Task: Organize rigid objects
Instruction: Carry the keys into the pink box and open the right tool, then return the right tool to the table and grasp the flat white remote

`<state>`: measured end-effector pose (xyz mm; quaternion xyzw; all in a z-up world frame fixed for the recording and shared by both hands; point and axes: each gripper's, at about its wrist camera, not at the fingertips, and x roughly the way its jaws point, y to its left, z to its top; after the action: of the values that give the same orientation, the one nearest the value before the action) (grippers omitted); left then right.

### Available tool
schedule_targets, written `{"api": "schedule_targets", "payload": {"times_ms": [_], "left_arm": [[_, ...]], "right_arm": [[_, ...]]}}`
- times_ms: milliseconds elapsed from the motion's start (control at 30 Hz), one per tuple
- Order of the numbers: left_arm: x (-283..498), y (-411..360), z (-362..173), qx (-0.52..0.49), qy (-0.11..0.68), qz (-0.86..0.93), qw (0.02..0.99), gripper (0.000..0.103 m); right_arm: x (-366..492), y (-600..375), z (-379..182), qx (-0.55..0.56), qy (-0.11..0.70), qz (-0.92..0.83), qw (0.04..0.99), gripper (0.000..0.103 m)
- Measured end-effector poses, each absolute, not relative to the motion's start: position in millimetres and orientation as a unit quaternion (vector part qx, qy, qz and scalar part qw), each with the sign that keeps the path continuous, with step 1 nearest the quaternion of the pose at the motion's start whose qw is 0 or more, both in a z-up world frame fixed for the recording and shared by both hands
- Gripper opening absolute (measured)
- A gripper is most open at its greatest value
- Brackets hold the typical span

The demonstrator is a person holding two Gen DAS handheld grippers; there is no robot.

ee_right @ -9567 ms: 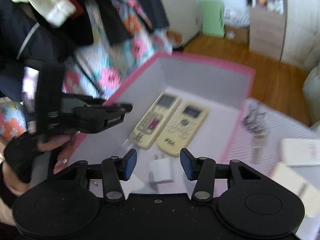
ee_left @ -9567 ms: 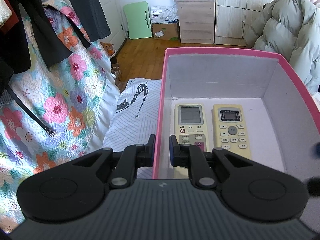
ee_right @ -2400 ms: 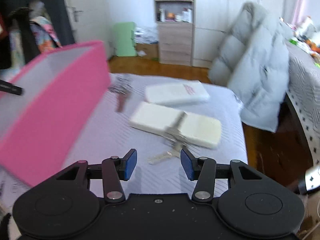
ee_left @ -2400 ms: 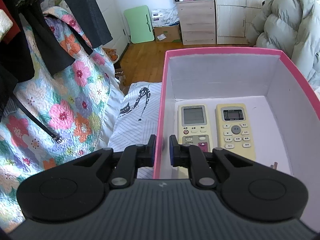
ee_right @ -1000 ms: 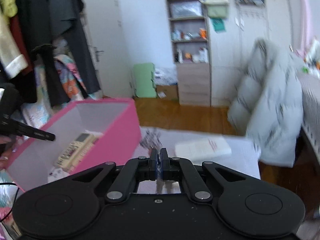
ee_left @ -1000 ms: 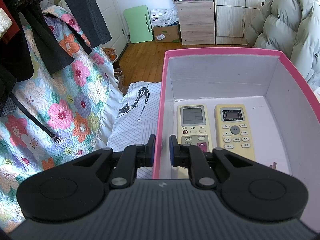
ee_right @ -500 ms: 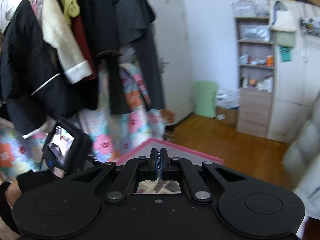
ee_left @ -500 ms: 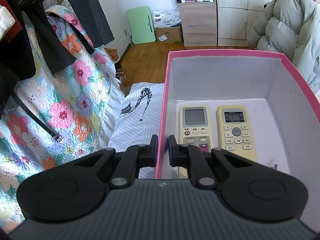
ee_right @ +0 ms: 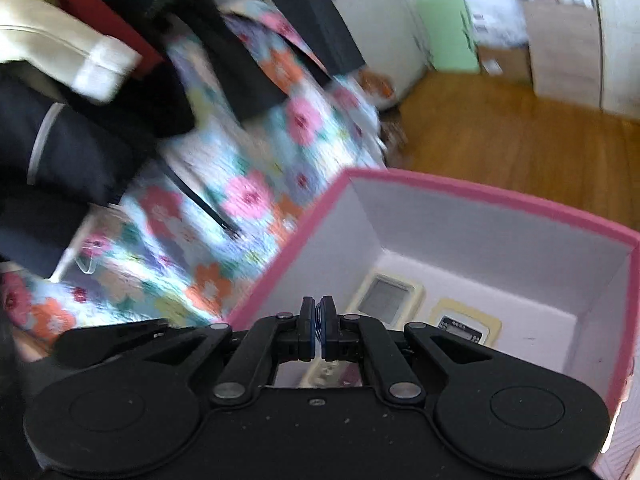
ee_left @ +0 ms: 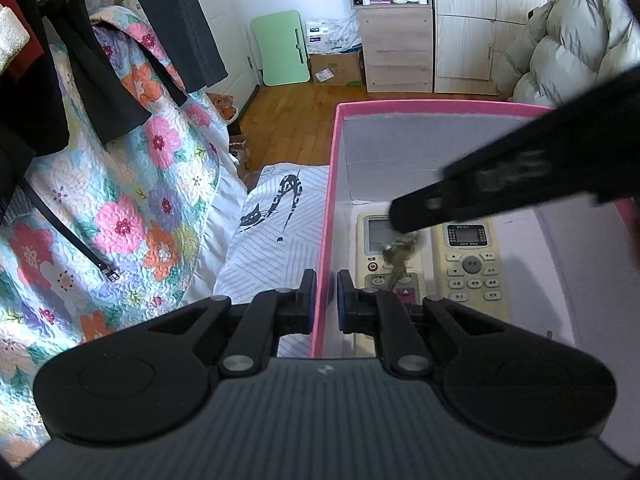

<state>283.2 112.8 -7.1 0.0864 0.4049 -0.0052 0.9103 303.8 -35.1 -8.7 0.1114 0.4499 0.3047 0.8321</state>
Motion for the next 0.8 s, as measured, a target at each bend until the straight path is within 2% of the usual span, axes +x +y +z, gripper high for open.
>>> {"api": "schedule_targets", "payload": {"times_ms": [33,100,233,333,500,667,800], "left_arm": [[282.7,112.9,-7.1,0.088,0.404,-0.005,0.910,0.010],[282.2,112.7,-7.2,0.087,0.404,-0.006,0.911,0.010],[282.2,111.0,-6.6,0.091,0.405,-0.006,0.910,0.011],[281.8,110.7,-6.7,0.094,0.405,-0.008,0.909,0.011],[281.4,112.1,-6.4,0.091,0.405,-0.010,0.910,0.011],[281.4,111.0,-6.7,0.094,0.404,-0.015,0.910,0.011],[283.1,112.3,-7.5,0.091,0.409,-0.004,0.908,0.011]], "right_arm": [[306.5,-32.5,-10.0,0.114,0.450,0.303,0.832,0.004],[305.4,-31.0,-8.8,0.111,0.438,0.286,0.845,0.010],[286.2,-42.0,9.7,0.075,0.408,0.263,0.871,0.014],[265.3,-66.5,29.1,0.065,0.389,0.249,0.885,0.024],[226.5,-120.0,59.7,0.068,0.358,0.217,0.906,0.029],[190.1,-174.5,71.8,0.065,0.366,0.190,0.909,0.035],[172.3,-208.3,57.1,0.028,0.379,0.176,0.908,0.039]]}}
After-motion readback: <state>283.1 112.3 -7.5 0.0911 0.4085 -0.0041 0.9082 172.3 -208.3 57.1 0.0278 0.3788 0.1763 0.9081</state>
